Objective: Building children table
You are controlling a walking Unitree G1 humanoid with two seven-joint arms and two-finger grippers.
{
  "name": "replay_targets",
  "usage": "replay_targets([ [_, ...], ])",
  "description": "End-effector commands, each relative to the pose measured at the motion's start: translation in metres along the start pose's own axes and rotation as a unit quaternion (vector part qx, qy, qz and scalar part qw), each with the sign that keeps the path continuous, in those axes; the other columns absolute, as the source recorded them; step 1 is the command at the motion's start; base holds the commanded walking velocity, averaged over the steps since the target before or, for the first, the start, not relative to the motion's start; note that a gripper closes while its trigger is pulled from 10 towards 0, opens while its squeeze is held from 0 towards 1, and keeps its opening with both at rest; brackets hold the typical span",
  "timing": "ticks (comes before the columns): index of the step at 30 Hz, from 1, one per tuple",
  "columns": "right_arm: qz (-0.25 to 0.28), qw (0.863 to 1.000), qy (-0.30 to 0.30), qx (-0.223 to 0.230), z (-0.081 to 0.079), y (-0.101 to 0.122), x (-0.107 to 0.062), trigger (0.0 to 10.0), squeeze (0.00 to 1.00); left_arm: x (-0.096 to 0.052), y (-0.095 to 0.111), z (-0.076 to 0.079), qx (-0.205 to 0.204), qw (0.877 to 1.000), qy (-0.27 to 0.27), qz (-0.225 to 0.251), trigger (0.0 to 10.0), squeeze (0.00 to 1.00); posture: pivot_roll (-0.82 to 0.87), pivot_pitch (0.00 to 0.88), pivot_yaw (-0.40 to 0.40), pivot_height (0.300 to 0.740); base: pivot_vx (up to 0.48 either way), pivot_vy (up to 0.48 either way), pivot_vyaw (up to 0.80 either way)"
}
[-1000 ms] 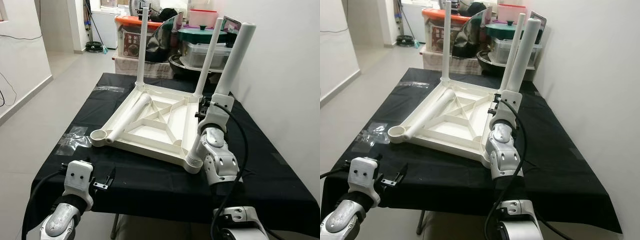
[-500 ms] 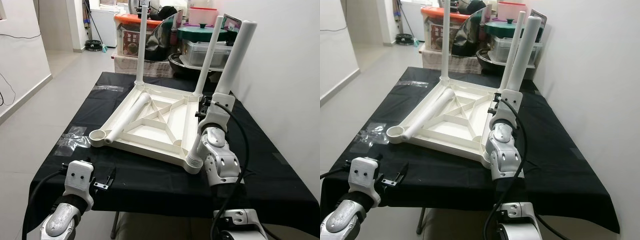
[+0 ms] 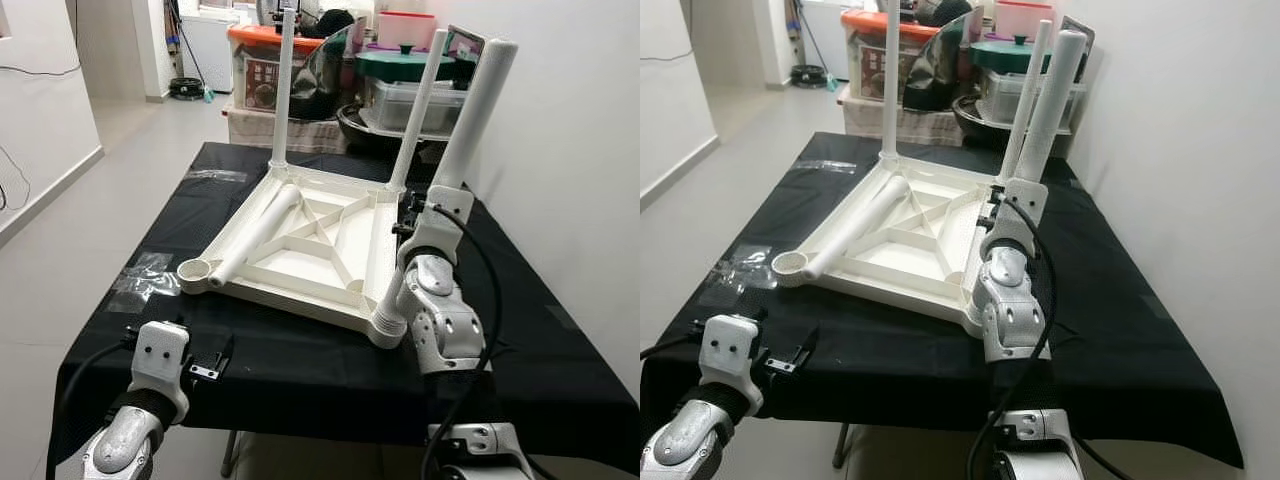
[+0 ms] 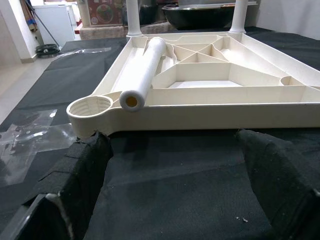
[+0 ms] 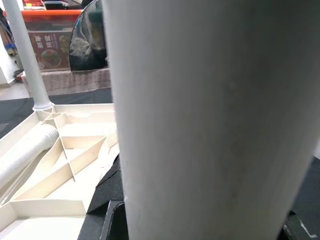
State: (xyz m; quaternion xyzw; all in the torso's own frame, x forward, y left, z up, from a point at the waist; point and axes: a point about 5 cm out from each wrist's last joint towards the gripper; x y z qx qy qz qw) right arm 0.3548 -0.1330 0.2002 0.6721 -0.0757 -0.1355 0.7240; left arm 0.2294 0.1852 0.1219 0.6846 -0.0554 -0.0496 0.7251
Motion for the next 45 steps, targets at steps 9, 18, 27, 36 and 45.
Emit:
replay_targets([
  [9,-0.117,0.993,0.0,-0.008,0.007,-0.048,-0.001,10.0,0.48,0.001,-0.002,0.002,0.002,1.0,-0.008,-0.002,10.0,0.0,0.04,0.0,-0.099,0.74,0.0,0.0,0.0],
  [18,-0.102,0.995,0.003,-0.002,0.007,-0.039,-0.001,10.0,1.0,0.001,-0.002,0.002,0.004,1.0,-0.009,-0.002,10.0,0.0,0.04,0.0,-0.097,0.74,0.0,0.0,0.0],
  [27,-0.057,0.998,0.021,0.005,0.014,-0.017,-0.001,10.0,1.0,0.002,-0.002,0.002,0.004,1.0,-0.012,-0.002,10.0,0.0,0.03,0.0,-0.09,0.74,0.0,0.0,0.0],
  [36,0.014,0.997,0.071,0.025,0.025,0.017,0.003,10.0,1.0,0.003,-0.002,0.002,0.003,1.0,-0.015,-0.001,10.0,0.0,0.02,0.0,-0.086,0.74,0.0,0.0,0.0],
  [45,0.069,0.989,0.134,-0.008,0.055,0.041,0.034,10.0,0.05,0.007,-0.002,0.004,0.003,1.0,-0.022,0.0,10.0,0.0,0.02,0.0,-0.08,0.74,0.0,0.0,0.0],
])
Point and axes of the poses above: a point about 5 cm out from each wrist's last joint towards the gripper, its own x axis pointing out of the wrist towards the gripper, its own y axis along the axis of the wrist's last joint, z = x × y, and after that the axes turned 11 degrees about -x, right-handed
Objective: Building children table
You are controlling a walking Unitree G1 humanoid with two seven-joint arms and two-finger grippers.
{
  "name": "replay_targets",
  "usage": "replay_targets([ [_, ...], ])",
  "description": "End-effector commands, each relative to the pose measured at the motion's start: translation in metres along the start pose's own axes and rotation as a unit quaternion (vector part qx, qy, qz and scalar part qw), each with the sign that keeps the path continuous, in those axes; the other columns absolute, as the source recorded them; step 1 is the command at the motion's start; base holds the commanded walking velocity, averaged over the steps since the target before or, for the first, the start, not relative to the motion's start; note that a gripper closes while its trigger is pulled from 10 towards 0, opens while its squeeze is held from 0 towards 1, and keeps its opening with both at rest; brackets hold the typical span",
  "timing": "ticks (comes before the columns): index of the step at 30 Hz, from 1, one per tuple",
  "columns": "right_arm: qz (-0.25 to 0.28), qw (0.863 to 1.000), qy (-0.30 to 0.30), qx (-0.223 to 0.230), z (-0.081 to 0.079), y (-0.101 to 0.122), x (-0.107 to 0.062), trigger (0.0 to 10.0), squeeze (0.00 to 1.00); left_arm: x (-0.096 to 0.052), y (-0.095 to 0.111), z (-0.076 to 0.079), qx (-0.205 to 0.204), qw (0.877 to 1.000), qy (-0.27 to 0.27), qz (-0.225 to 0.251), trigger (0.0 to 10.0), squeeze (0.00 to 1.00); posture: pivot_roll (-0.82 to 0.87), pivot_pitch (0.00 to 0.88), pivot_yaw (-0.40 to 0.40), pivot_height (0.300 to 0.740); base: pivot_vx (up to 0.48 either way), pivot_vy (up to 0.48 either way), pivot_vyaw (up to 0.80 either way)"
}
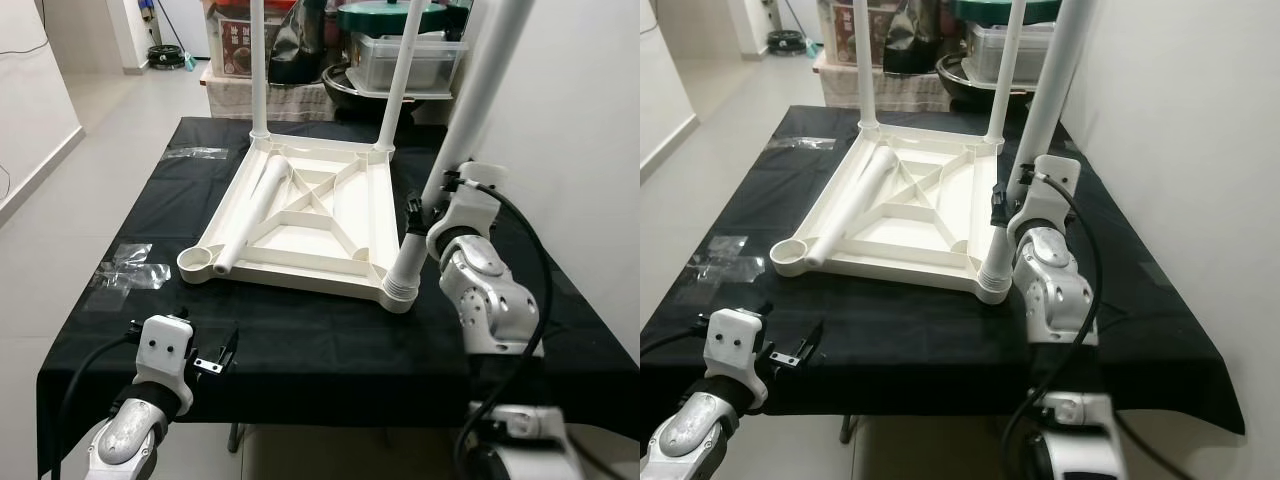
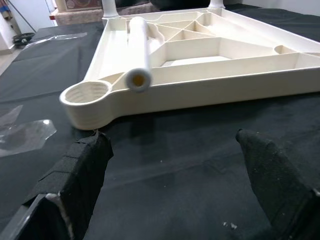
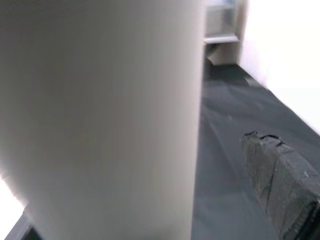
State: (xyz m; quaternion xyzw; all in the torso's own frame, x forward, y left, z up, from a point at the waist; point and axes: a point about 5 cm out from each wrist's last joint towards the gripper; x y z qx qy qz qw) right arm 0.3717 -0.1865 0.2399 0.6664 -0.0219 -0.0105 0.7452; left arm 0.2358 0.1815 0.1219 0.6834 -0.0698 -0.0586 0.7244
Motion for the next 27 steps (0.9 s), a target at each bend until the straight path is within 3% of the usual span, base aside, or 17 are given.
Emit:
replay_targets([
  [1,0.021,0.999,0.035,0.007,0.012,0.006,0.007,10.0,0.0,0.001,-0.002,0.0,0.003,1.0,-0.005,-0.003,10.0,0.0,0.02,0.0,-0.08,0.74,0.0,0.0,0.0],
  [2,0.021,0.999,0.035,0.007,0.012,0.006,0.007,10.0,0.0,0.001,-0.002,0.0,0.003,1.0,-0.005,-0.003,10.0,0.0,0.02,0.0,-0.08,0.74,0.0,0.0,0.0],
  [5,0.041,0.993,0.114,-0.004,0.027,0.014,0.016,10.0,0.0,0.002,-0.001,0.0,0.005,1.0,-0.007,-0.001,10.0,0.0,0.02,0.0,-0.084,0.74,0.0,0.0,0.0],
  [9,0.05,0.988,0.148,-0.005,0.031,0.017,0.018,10.0,0.0,0.002,-0.001,0.0,0.005,1.0,-0.007,-0.001,10.0,0.0,0.02,0.0,-0.084,0.74,0.0,0.0,0.0],
  [11,0.074,0.974,0.213,-0.005,0.034,0.023,0.018,10.0,0.0,0.001,-0.001,0.0,0.005,1.0,-0.006,0.0,10.0,0.0,0.03,0.0,-0.091,0.74,0.0,0.0,0.0],
  [13,0.076,0.973,0.22,-0.005,0.035,0.024,0.018,10.0,0.0,0.001,-0.001,0.0,0.005,1.0,-0.006,0.0,10.0,0.0,0.03,0.0,-0.091,0.74,0.0,0.0,0.0],
  [16,0.088,0.959,0.27,-0.014,0.038,0.023,0.021,10.0,0.0,0.001,-0.002,0.0,0.005,1.0,-0.006,0.0,10.0,0.0,0.03,0.0,-0.094,0.74,0.0,0.0,0.0],
  [20,0.089,0.955,0.283,-0.019,0.038,0.02,0.023,10.0,0.0,0.001,-0.002,0.001,0.005,1.0,-0.007,-0.001,10.0,0.0,0.03,0.0,-0.094,0.74,0.0,0.0,0.0],
  [21,0.088,0.953,0.29,-0.025,0.036,0.018,0.024,7.7,0.0,0.002,-0.002,0.001,0.005,1.0,-0.008,0.0,10.0,0.0,0.03,0.0,-0.094,0.74,0.0,0.0,0.0],
  [22,0.088,0.953,0.29,-0.025,0.036,0.018,0.024,7.7,0.0,0.002,-0.002,0.001,0.005,1.0,-0.008,0.0,10.0,0.0,0.03,0.0,-0.094,0.74,0.0,0.0,0.0],
  [23,0.085,0.951,0.296,-0.032,0.031,0.015,0.027,0.0,0.0,0.004,0.0,0.0,0.007,1.0,-0.008,0.002,10.0,0.0,0.05,0.0,-0.1,0.74,0.0,0.0,0.0],
  [27,0.079,0.949,0.302,-0.044,0.024,0.011,0.028,0.0,0.0,0.004,0.0,-0.001,0.009,1.0,-0.006,0.003,10.0,0.0,0.05,0.0,-0.103,0.74,0.0,0.0,0.0],
])
Point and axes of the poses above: a point about 5 cm out from each wrist's last joint towards the gripper, its own x axis pointing out of the wrist towards the gripper, its own y axis along the axis of the wrist's last joint, z = x × y, and after that the axes turned 11 degrees about -x, right-handed
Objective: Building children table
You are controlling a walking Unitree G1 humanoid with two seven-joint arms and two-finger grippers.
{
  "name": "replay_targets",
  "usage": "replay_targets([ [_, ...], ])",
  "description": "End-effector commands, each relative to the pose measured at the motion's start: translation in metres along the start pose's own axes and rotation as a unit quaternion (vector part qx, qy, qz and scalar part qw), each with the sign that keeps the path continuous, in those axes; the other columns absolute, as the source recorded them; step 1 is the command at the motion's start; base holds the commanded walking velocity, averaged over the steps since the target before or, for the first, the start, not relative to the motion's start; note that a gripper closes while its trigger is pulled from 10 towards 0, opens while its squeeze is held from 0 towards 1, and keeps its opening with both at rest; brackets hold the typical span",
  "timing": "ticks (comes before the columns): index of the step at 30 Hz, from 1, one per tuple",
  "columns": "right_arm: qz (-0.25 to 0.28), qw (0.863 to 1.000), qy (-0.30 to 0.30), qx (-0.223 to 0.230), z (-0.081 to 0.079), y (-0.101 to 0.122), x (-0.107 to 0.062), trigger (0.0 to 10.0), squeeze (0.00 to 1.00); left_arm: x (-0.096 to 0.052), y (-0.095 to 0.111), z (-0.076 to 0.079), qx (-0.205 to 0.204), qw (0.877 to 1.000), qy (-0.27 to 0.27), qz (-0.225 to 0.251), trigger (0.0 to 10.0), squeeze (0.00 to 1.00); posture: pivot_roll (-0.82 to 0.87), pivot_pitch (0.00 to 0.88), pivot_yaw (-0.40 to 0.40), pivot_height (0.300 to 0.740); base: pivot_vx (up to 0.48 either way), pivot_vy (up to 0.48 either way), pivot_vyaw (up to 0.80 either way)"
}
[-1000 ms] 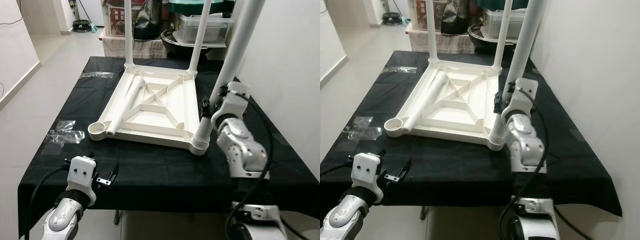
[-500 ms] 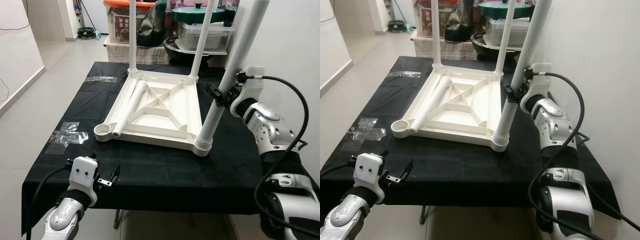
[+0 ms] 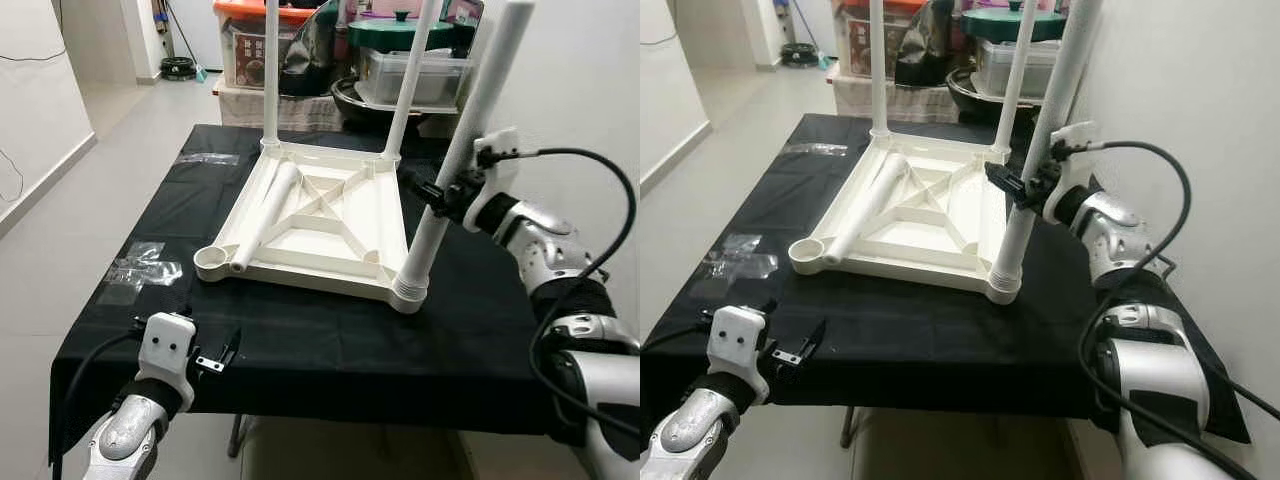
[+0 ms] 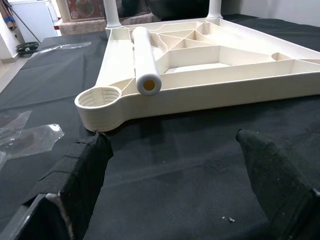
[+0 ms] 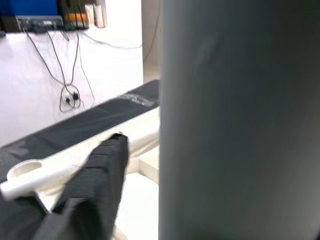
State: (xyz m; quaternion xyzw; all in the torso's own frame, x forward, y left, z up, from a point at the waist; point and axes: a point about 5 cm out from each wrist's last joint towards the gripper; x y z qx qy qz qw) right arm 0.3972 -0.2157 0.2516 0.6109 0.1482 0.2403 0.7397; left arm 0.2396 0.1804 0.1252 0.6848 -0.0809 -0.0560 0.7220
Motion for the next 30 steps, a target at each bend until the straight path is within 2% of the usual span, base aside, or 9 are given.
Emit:
replay_targets([
  [1,0.002,1.0,0.013,-0.011,-0.003,0.003,0.004,0.0,0.0,-0.001,-0.003,-0.002,0.006,1.0,0.0,-0.006,10.0,0.0,0.05,0.0,-0.103,0.74,0.0,0.0,0.0],
  [14,-0.058,0.984,-0.161,0.038,0.002,-0.022,0.007,0.0,0.0,-0.002,-0.003,-0.001,0.008,1.0,-0.004,-0.009,10.0,0.0,0.05,0.0,-0.088,0.74,0.0,0.0,0.0],
  [16,-0.115,0.943,-0.299,0.093,-0.005,-0.047,0.005,0.0,0.0,-0.002,-0.003,-0.002,0.008,1.0,-0.007,-0.01,10.0,0.0,0.04,0.0,-0.083,0.74,0.0,0.0,0.0],
  [19,-0.132,0.93,-0.329,0.098,-0.008,-0.053,0.004,0.0,0.0,-0.002,-0.003,-0.002,0.008,1.0,-0.007,-0.011,10.0,0.0,0.04,0.0,-0.083,0.74,0.0,0.0,0.0],
  [22,-0.174,0.909,-0.351,0.145,-0.06,-0.072,0.02,0.0,0.0,-0.002,-0.004,0.0,0.007,1.0,-0.01,-0.013,10.0,0.0,0.04,0.0,-0.072,0.74,0.0,0.0,0.0],
  [23,-0.174,0.911,-0.34,0.155,-0.079,-0.069,0.029,0.0,0.0,-0.002,-0.004,0.001,0.006,1.0,-0.012,-0.014,10.0,0.0,0.04,0.0,-0.072,0.74,0.0,0.0,0.0],
  [28,-0.177,0.929,-0.276,0.173,-0.113,-0.058,0.052,0.7,0.0,-0.001,-0.003,0.003,0.006,1.0,-0.016,-0.014,10.0,0.0,0.04,0.0,-0.072,0.74,0.0,0.0,0.0],
  [29,-0.171,0.935,-0.26,0.172,-0.117,-0.052,0.057,10.0,0.0,-0.001,-0.003,0.002,0.007,1.0,-0.016,-0.015,10.0,0.0,0.04,0.0,-0.077,0.74,0.0,0.0,0.0],
  [30,-0.171,0.935,-0.26,0.172,-0.117,-0.052,0.057,10.0,0.0,-0.001,-0.003,0.002,0.007,1.0,-0.016,-0.015,10.0,0.0,0.04,0.0,-0.077,0.74,0.0,0.0,0.0],
])
Point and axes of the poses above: a point about 5 cm out from each wrist's last joint towards the gripper, its own x axis pointing out of the wrist towards the gripper, its own y axis along the axis of the wrist's last joint, z = x × y, and after that the axes turned 11 degrees about -x, right-handed
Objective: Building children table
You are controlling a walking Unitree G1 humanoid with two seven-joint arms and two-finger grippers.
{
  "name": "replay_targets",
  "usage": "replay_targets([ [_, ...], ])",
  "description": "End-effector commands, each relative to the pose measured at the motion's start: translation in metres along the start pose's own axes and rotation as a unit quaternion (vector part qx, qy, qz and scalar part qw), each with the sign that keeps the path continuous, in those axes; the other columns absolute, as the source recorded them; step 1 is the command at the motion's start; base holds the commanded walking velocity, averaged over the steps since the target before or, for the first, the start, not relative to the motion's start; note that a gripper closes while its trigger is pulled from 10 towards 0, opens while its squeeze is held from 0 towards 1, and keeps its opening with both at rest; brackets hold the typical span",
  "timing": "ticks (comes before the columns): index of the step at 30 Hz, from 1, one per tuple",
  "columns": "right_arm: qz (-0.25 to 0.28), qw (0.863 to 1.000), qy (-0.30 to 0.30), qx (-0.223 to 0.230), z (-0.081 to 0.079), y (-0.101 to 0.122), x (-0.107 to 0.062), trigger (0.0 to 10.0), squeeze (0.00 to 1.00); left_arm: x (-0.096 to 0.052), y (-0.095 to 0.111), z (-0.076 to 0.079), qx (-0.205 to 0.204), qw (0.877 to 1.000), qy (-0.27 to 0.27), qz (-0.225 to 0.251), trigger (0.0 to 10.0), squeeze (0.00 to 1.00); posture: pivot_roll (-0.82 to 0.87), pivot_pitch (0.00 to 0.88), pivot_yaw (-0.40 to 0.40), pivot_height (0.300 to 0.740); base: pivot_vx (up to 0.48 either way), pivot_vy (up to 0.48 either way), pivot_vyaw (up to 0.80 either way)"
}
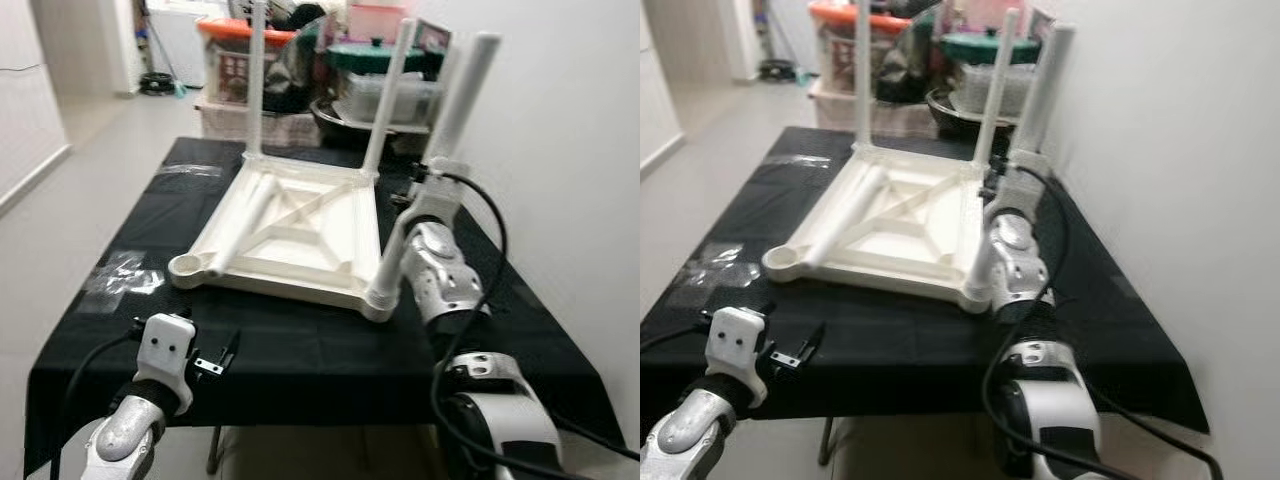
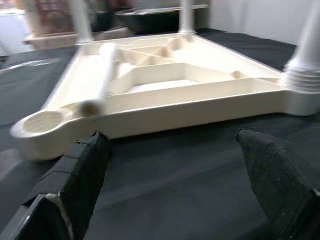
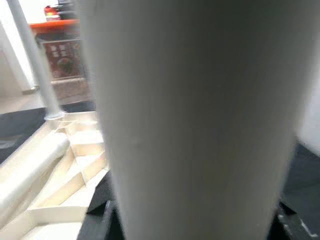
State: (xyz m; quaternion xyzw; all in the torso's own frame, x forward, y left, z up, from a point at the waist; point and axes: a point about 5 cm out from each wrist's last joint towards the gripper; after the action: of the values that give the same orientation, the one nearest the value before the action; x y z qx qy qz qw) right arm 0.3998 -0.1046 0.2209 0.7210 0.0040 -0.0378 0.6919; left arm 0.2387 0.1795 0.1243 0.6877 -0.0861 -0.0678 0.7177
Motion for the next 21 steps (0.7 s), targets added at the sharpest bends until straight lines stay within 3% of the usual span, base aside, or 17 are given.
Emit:
replay_targets([
  [1,-0.093,0.995,0.036,0.025,-0.012,-0.038,-0.003,10.0,0.82,0.0,-0.002,0.001,0.003,1.0,-0.004,-0.009,10.0,0.0,0.04,0.0,-0.077,0.74,0.0,0.0,0.0],
  [2,-0.086,0.996,0.029,0.025,-0.008,-0.033,-0.002,10.0,1.0,0.0,-0.002,-0.001,0.003,1.0,-0.002,-0.01,10.0,0.0,0.04,0.0,-0.083,0.74,0.0,0.0,0.0],
  [6,-0.049,0.998,0.031,0.005,0.012,-0.012,0.0,10.0,1.0,-0.001,-0.004,-0.001,0.003,1.0,0.001,-0.011,10.0,0.0,0.04,0.0,-0.09,0.74,0.0,0.0,0.0],
  [7,-0.031,0.998,0.049,-0.001,0.02,-0.002,0.001,10.0,0.0,-0.001,-0.005,0.0,0.002,1.0,0.001,-0.011,10.0,0.0,0.04,0.0,-0.091,0.74,0.0,0.0,0.0],
  [9,-0.02,0.998,0.06,-0.005,0.026,0.004,0.001,10.0,0.0,-0.002,-0.005,0.0,0.002,1.0,0.001,-0.011,10.0,0.0,0.04,0.0,-0.091,0.74,0.0,0.0,0.0],
  [12,0.039,0.986,0.159,-0.025,0.039,0.032,-0.003,10.0,0.0,-0.003,-0.005,0.0,0.001,1.0,0.003,-0.01,10.0,0.0,0.05,0.0,-0.1,0.74,0.0,0.0,0.0],
  [13,0.039,0.986,0.159,-0.025,0.039,0.032,-0.003,10.0,0.0,-0.003,-0.005,0.0,0.001,1.0,0.003,-0.01,10.0,0.0,0.05,0.0,-0.1,0.74,0.0,0.0,0.0],
  [16,0.101,0.959,0.26,-0.044,0.052,0.062,-0.011,10.0,0.0,-0.004,-0.005,-0.001,0.003,1.0,0.006,-0.01,10.0,0.0,0.05,0.0,-0.099,0.74,0.0,0.0,0.0],
  [18,0.113,0.952,0.279,-0.049,0.054,0.067,-0.013,10.0,0.0,-0.004,-0.005,-0.001,0.003,1.0,0.006,-0.01,10.0,0.0,0.05,0.0,-0.099,0.74,0.0,0.0,0.0],
  [19,0.129,0.935,0.323,-0.064,0.053,0.071,-0.016,10.0,0.0,-0.003,-0.005,-0.001,0.004,1.0,0.005,-0.01,10.0,0.0,0.05,0.0,-0.097,0.74,0.0,0.0,0.0],
  [20,0.129,0.935,0.323,-0.064,0.053,0.071,-0.016,10.0,0.0,-0.003,-0.005,-0.001,0.004,1.0,0.005,-0.01,10.0,0.0,0.05,0.0,-0.097,0.74,0.0,0.0,0.0],
  [21,0.13,0.932,0.333,-0.067,0.052,0.071,-0.016,9.1,0.0,-0.002,-0.004,-0.001,0.004,1.0,0.005,-0.009,10.0,0.0,0.05,0.0,-0.098,0.74,0.0,0.0,0.0],
])
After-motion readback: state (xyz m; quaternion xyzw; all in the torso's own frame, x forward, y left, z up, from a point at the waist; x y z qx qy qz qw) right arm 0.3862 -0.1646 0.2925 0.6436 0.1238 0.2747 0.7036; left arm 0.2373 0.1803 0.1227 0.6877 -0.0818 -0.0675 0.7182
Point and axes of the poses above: a point about 5 cm out from each wrist's last joint towards the gripper, its own x axis pointing out of the wrist towards the gripper, its own y axis along the axis of the wrist's last joint, z = x × y, and after that the axes turned 11 degrees about -x, right-handed
